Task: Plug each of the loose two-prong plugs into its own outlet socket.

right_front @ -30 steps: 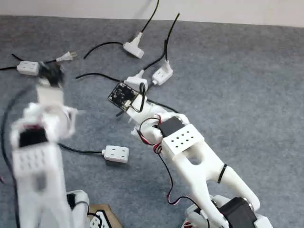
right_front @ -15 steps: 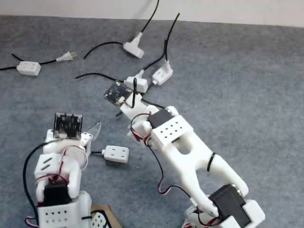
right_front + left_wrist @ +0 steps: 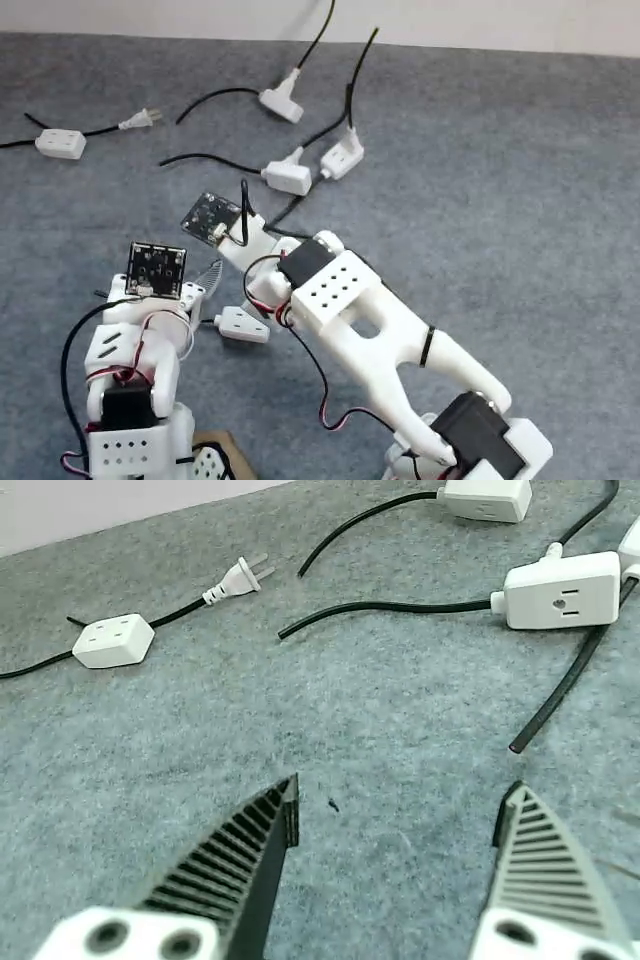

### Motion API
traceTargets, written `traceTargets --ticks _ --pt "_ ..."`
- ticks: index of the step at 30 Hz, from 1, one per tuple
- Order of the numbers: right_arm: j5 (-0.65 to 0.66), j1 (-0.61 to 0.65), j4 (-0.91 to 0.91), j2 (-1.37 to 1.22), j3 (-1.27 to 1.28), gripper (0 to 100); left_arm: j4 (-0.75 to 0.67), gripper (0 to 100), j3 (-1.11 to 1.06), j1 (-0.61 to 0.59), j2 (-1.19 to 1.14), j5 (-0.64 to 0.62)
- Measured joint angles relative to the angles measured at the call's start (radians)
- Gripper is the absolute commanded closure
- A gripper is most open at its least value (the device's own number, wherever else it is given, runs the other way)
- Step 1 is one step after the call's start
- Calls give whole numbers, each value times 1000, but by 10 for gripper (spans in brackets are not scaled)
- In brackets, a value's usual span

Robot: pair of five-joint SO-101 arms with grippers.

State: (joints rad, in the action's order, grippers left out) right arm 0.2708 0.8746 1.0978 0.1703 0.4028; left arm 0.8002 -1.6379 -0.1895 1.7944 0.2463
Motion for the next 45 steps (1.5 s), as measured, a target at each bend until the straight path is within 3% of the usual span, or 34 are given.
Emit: traceTargets --ticks 6,13,16,32,45 --pt "-104 29 -12 0 2 991 0 684 0 0 0 0" --pt "-163 92 -330 31 226 991 0 684 0 2 0 0" --pt "-161 107 -373 94 282 991 0 684 0 -3 0 0" --pt "-158 110 -276 359 338 991 -15 684 -6 2 3 -6" --pt "-153 97 -276 371 339 991 -15 684 -14 3 3 -6"
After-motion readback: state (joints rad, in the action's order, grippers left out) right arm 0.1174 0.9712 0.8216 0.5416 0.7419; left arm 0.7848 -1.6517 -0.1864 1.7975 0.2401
